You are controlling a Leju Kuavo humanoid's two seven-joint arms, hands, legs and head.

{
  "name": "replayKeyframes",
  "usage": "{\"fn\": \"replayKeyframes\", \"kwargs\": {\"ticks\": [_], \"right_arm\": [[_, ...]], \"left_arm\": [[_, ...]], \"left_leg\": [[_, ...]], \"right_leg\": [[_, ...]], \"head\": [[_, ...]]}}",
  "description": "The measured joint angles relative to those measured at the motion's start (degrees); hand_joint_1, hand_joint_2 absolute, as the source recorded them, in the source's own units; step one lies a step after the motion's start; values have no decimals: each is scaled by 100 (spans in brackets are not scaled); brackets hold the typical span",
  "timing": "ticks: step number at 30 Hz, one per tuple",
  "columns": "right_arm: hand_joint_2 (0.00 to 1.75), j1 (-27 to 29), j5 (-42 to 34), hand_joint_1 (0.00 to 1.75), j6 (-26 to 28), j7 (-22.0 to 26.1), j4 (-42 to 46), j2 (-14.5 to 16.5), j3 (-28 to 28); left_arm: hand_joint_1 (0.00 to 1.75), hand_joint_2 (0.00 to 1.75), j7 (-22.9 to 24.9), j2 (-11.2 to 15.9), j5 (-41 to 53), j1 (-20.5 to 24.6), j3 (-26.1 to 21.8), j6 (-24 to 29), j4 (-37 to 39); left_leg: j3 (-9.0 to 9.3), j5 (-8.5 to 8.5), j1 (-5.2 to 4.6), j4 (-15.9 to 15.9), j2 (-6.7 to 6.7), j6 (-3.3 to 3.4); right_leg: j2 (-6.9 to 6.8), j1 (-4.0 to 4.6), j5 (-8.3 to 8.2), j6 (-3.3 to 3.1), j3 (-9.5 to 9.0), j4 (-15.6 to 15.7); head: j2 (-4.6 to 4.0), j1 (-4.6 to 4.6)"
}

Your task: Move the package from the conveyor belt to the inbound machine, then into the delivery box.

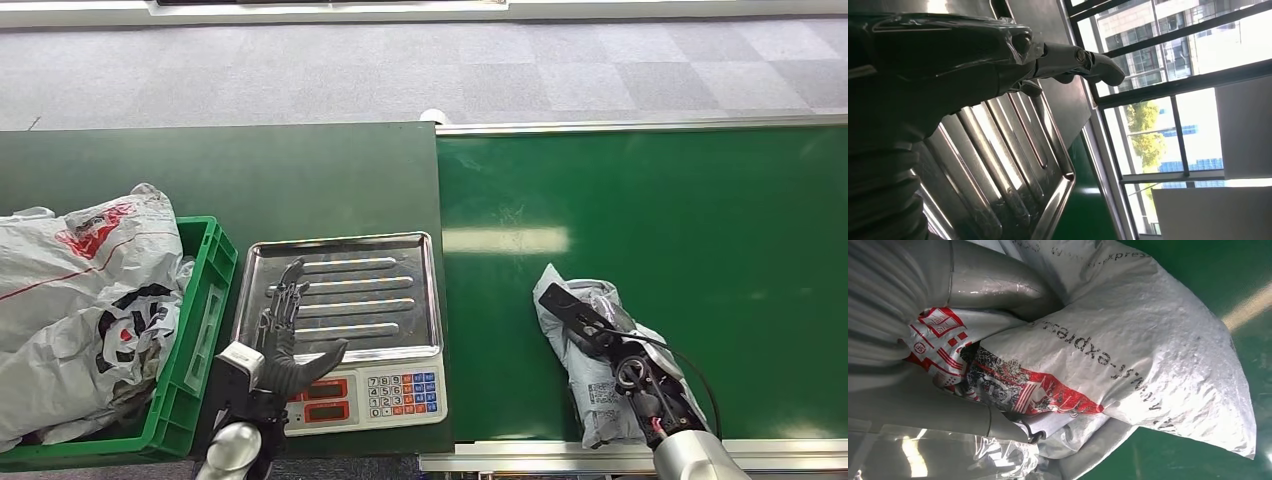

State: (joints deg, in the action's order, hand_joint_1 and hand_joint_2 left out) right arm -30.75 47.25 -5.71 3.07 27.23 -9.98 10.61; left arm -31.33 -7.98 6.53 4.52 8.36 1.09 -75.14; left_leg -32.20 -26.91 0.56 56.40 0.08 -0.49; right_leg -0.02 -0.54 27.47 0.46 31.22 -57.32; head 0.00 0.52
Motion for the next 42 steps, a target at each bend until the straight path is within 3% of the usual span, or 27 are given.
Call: {"fn": "replayKeyframes", "kwargs": {"ticks": [6, 14, 18, 22, 28, 35, 42], "right_arm": [[175, 60, -801, 175, 205, 751, 165, 29, -41], [175, 17, -1612, 175, 784, 1331, 1356, 57, -208], [175, -64, -1667, 175, 1389, 1778, 1908, 137, -238], [175, -208, -1500, 175, 2174, 2244, 2221, 319, -187], [175, -759, -1149, 175, 2931, 2763, 2285, 713, 206], [175, -1648, -67, 175, 3240, 2568, 1820, 1295, 1265], [175, -1920, 931, 175, 3354, 2334, 1310, 1714, 2441]], "left_arm": [[0, 175, -67, 4, -138, -191, -60, 447, -271], [0, 175, -444, -73, -1033, -357, -286, 901, -654], [0, 175, -623, -119, -1163, -326, -337, 1080, -717], [0, 175, -762, -166, -1188, -228, -341, 1198, -719], [0, 175, -843, -203, -1264, 95, -209, 1212, -610], [0, 175, -843, -216, -1308, 449, 26, 1234, -384], [0, 175, -845, -212, -1314, 575, 72, 1145, -238]], "left_leg": [[-16, 0, 0, 0, 4, 0], [-36, 2, 0, 0, -2, 1], [-40, 2, -1, 0, -1, 1], [-41, 2, -1, 0, -1, 1], [-43, 7, 0, 0, 7, -3], [-45, 11, 2, 0, 10, -4], [-53, 11, 1, 0, 10, -4]], "right_leg": [[1, 0, -1, 0, 13, -1], [-3, 0, -1, 0, 33, -3], [-3, 0, -1, 0, 38, -3], [-2, 0, -1, 0, 40, -3], [3, 2, -6, -3, 46, -5], [3, 3, -6, -4, 51, -8], [3, 3, -6, -3, 58, -8]], "head": [[0, -1], [0, 0], [0, -1], [0, 0], [0, 1], [0, -1], [0, -2]]}}
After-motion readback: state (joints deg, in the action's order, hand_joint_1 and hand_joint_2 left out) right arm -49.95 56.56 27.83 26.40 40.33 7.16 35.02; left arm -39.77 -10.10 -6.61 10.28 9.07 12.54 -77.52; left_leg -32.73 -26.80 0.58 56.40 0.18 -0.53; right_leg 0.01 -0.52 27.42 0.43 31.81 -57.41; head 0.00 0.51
